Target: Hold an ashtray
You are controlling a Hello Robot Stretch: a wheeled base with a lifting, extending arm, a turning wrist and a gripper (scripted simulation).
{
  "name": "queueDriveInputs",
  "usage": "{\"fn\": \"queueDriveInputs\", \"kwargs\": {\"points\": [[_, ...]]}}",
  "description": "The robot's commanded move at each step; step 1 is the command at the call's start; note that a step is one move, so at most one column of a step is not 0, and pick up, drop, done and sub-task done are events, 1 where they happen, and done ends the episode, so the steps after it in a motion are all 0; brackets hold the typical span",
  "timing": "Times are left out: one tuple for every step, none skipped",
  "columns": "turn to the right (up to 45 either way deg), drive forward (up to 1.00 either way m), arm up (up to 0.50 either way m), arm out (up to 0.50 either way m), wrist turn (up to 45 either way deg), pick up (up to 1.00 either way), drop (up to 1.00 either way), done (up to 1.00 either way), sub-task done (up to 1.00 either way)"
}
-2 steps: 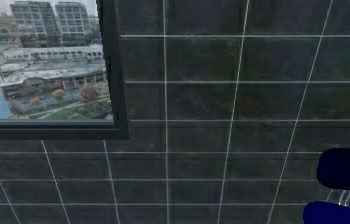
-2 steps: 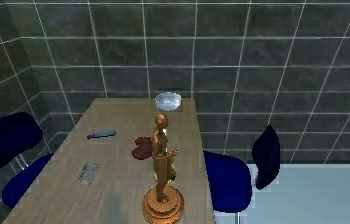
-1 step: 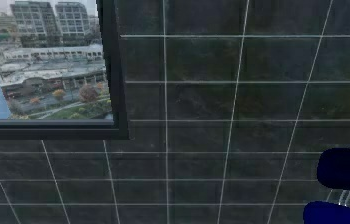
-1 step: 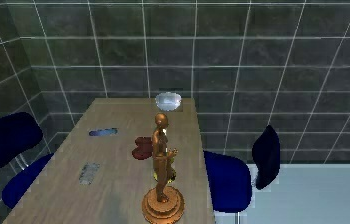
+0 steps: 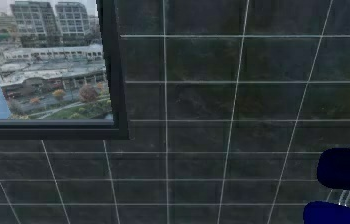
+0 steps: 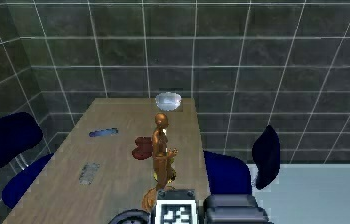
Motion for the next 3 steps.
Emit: {"fn": "queueDriveInputs", "kwargs": {"points": [[0.0,0.00,0.00,0.46,0.0,0.00,0.00,0.00,0.00],[0.0,0.00,0.00,0.00,45.0,0.00,0.00,0.00,0.00],[0.0,0.00,0.00,0.00,45.0,0.00,0.00,0.00,0.00]]}}
